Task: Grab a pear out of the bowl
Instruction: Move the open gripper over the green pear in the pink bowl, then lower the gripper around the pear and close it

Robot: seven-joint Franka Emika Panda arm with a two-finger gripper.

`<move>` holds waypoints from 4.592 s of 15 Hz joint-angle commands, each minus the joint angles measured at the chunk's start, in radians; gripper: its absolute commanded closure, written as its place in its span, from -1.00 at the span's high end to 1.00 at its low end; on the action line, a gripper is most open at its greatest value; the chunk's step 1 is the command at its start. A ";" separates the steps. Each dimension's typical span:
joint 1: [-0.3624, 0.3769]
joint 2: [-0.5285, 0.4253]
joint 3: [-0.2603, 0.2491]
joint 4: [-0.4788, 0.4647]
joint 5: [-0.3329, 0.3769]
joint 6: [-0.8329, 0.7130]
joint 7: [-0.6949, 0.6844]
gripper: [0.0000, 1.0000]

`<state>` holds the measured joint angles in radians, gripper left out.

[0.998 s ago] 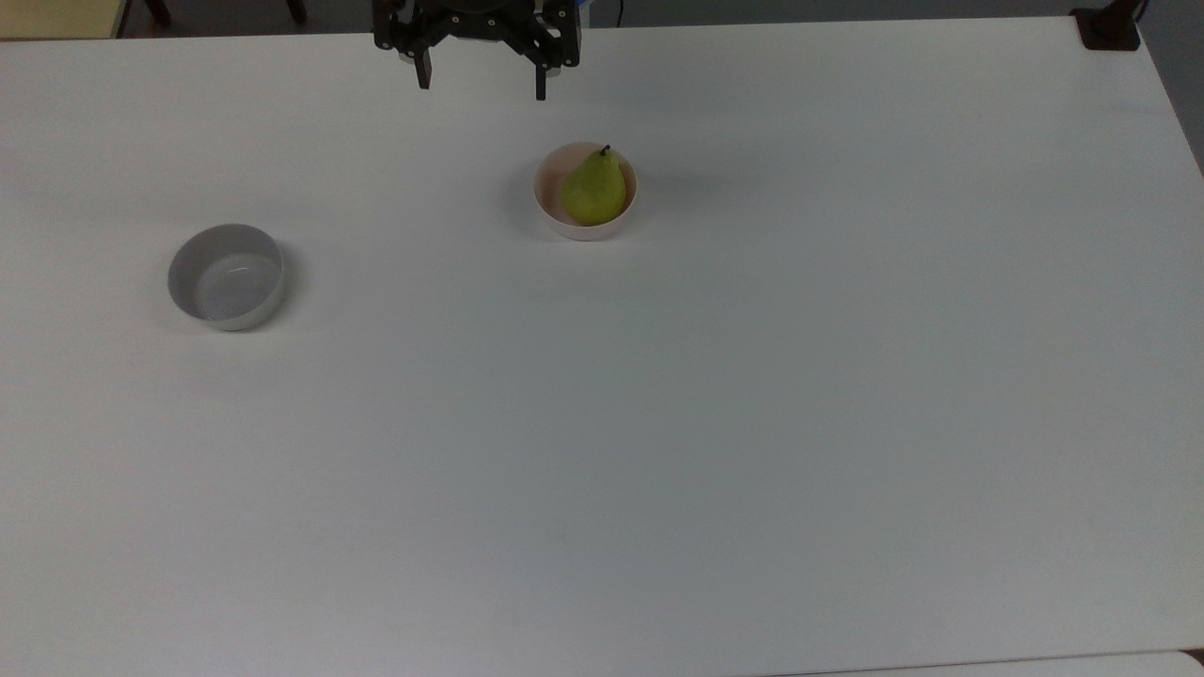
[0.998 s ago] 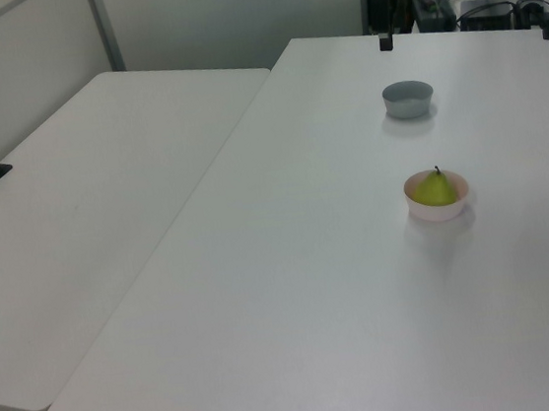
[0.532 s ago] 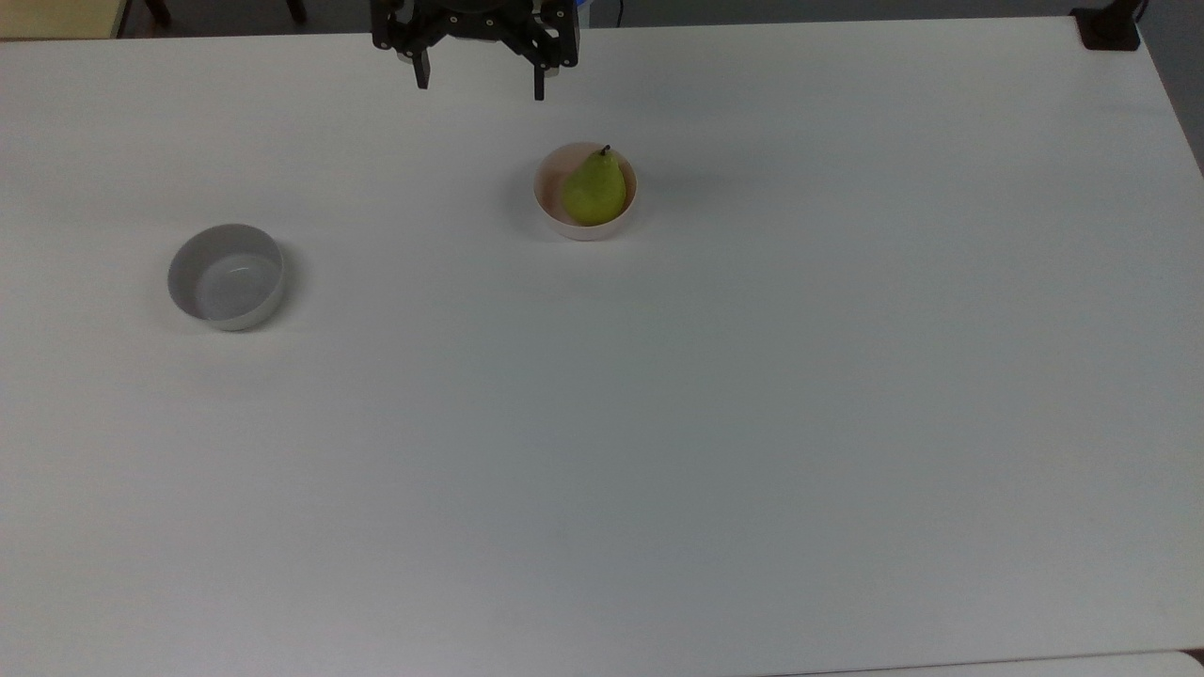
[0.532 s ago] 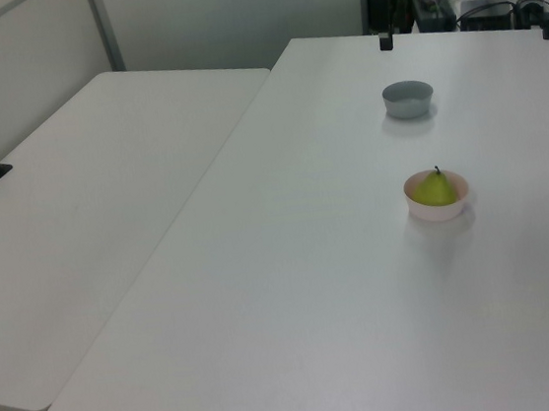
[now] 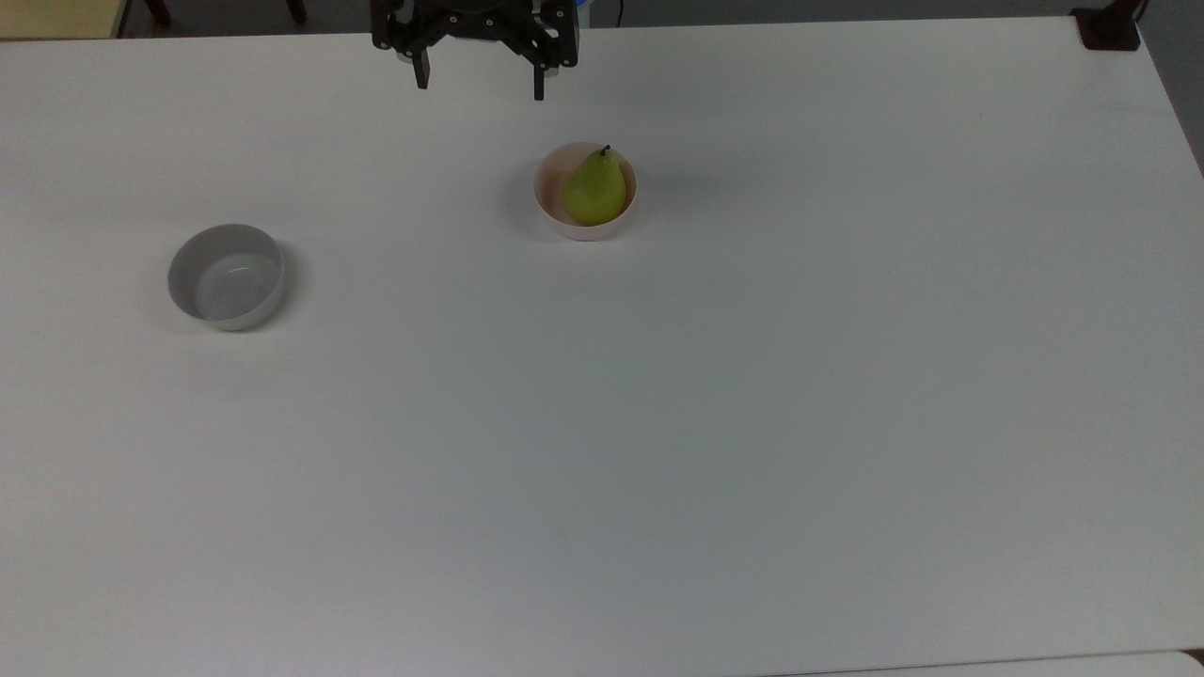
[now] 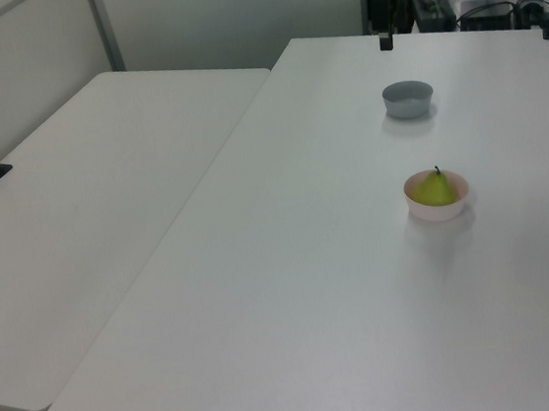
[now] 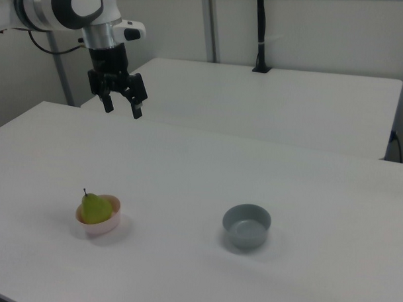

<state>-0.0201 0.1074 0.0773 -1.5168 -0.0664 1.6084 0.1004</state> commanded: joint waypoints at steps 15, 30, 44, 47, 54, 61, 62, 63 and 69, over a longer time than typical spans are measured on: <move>0.110 -0.207 0.001 -0.460 -0.004 0.227 -0.140 1.00; 0.213 -0.115 0.001 -0.695 -0.035 0.545 -0.248 1.00; 0.200 -0.080 -0.001 -0.727 -0.085 0.607 -0.245 0.55; 0.200 -0.081 -0.001 -0.727 -0.085 0.602 -0.245 0.26; 0.198 -0.080 -0.001 -0.727 -0.085 0.602 -0.245 -0.50; 0.198 -0.086 -0.001 -0.714 -0.085 0.581 -0.240 -0.62; 0.198 -0.087 -0.001 -0.711 -0.085 0.576 -0.239 -0.62; 0.198 -0.089 -0.001 -0.698 -0.085 0.561 -0.238 -0.62; 0.198 -0.092 -0.001 -0.649 -0.082 0.472 -0.235 -0.62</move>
<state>0.1747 0.0263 0.0820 -2.1862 -0.1392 2.1231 -0.1320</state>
